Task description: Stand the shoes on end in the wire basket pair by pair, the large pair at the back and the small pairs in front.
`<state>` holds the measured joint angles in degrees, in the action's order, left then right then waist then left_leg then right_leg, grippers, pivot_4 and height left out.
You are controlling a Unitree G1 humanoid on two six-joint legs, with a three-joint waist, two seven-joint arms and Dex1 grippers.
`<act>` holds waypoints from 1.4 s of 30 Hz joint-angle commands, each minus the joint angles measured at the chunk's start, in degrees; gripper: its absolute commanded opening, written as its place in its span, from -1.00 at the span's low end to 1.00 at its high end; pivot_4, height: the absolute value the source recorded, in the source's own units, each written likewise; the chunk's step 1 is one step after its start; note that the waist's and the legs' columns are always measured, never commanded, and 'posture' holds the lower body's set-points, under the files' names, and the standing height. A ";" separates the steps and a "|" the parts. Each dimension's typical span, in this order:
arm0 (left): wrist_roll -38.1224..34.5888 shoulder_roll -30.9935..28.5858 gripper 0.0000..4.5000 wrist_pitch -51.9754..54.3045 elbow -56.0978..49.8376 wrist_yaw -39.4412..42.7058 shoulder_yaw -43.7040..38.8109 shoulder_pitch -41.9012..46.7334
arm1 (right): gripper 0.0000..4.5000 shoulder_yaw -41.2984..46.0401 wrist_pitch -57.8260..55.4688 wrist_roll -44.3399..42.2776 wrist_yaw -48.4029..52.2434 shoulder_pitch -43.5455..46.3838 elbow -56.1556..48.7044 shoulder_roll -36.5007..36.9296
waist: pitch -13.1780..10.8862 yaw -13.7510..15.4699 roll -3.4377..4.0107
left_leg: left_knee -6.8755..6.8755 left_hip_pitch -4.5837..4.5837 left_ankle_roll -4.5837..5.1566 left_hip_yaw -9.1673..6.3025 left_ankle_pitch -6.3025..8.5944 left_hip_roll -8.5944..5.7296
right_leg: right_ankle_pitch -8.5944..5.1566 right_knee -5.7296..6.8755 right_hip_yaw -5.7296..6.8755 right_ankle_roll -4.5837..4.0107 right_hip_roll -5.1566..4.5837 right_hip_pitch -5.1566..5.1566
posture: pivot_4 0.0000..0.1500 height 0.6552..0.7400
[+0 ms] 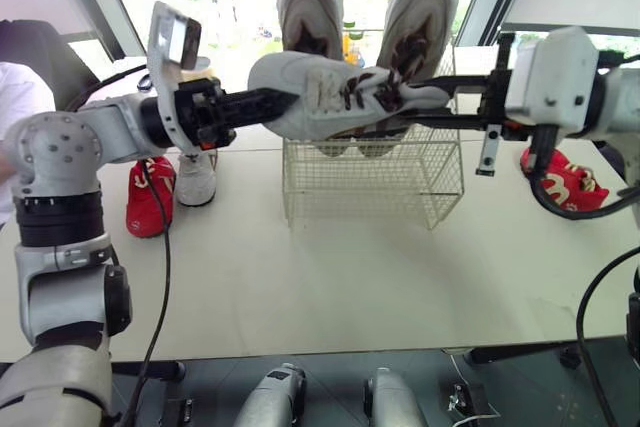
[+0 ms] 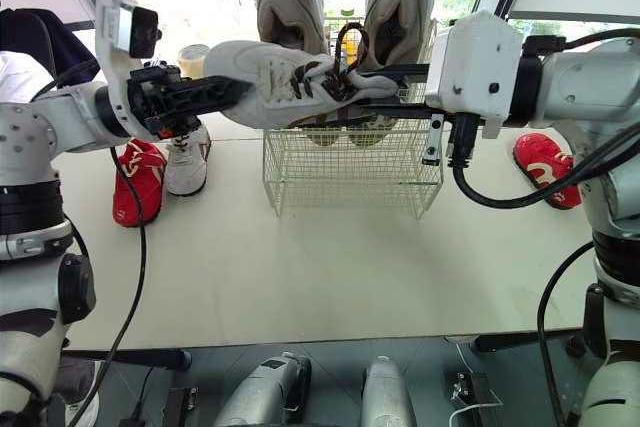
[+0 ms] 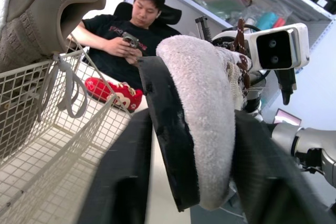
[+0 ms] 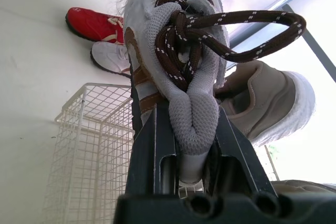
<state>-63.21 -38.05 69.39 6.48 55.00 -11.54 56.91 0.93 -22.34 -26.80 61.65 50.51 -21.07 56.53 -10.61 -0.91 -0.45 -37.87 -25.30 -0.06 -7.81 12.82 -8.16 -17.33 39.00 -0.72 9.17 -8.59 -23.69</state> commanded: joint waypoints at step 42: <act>-9.28 20.64 -0.88 -13.66 -7.50 -24.62 -8.30 -5.43 | 0.60 15.78 -20.13 -51.74 -52.32 -4.21 1.13 -39.76 | 0.04 -0.26 -0.09 | -0.02 0.01 -0.01 -0.05 -0.02 0.00 | 0.01 0.09 -0.10 -0.02 0.04 -0.01 | 1.00 1.00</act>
<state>-71.71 -17.30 56.85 1.35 30.70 -19.85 51.16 17.21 -43.56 -77.38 9.16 44.15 -18.57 17.14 -10.57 -1.17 -0.54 -37.90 -25.29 -0.07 -7.86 12.80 -8.15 -17.32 39.09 -0.82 9.15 -8.55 -23.70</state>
